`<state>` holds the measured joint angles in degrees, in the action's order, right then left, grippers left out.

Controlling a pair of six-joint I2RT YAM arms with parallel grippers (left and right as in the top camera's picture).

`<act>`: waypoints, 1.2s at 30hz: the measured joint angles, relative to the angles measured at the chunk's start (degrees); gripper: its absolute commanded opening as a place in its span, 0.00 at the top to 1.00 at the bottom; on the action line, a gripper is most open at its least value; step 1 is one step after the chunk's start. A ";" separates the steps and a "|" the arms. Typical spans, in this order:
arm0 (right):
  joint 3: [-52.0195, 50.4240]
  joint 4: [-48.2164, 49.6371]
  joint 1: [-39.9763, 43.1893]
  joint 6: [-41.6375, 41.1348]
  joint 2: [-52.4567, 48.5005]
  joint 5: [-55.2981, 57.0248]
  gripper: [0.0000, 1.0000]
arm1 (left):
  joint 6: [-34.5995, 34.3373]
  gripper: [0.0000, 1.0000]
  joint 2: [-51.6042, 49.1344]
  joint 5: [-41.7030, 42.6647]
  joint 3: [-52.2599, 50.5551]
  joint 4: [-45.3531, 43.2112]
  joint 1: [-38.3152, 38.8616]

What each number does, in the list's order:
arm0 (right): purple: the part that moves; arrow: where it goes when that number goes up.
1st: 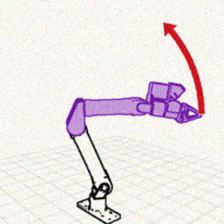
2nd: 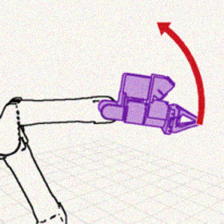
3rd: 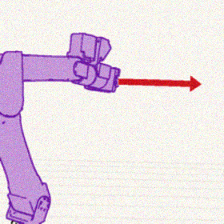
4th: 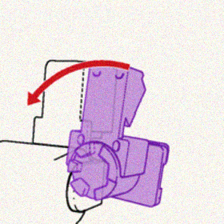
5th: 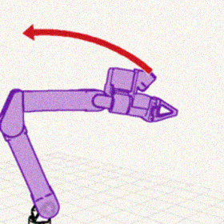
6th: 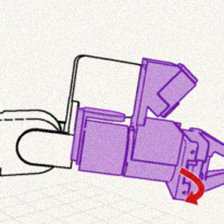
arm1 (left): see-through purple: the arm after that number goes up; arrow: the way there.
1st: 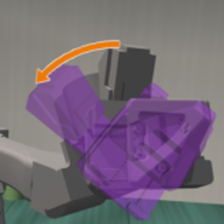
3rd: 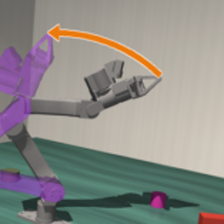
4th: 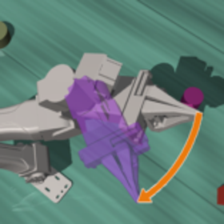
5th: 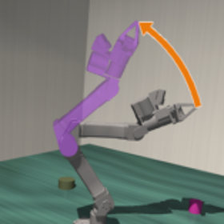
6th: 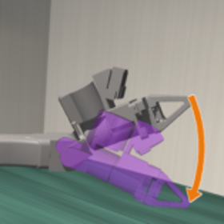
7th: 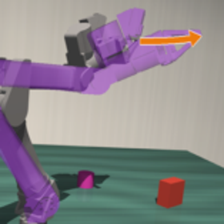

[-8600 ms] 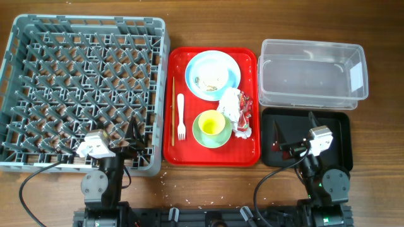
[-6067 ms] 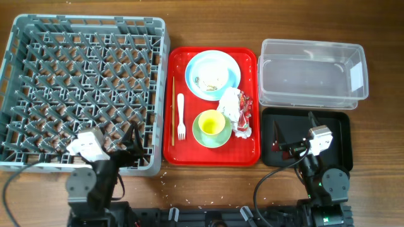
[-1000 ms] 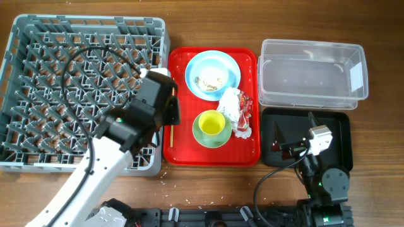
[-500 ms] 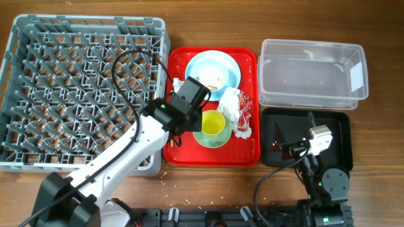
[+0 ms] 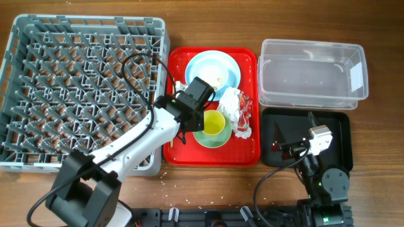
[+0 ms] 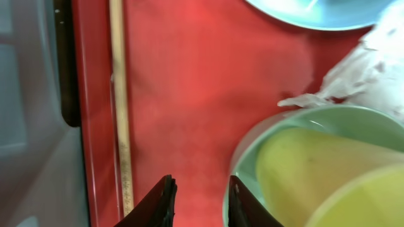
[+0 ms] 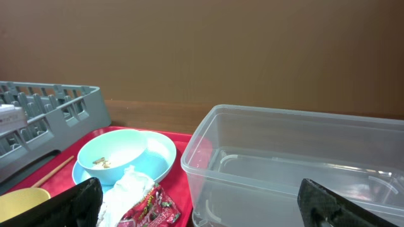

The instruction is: Sort waste into correct bins and load items into the dishwasher rack

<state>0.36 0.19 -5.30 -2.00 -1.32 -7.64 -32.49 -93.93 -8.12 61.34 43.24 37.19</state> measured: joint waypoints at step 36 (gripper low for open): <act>0.00 0.00 0.00 0.00 0.00 0.00 0.00 | -3.87 0.73 -1.90 -8.57 -10.38 -14.58 -2.10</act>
<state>0.36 0.19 -5.30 -2.00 -1.32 -7.64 -36.36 -95.83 -16.69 50.96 28.67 35.09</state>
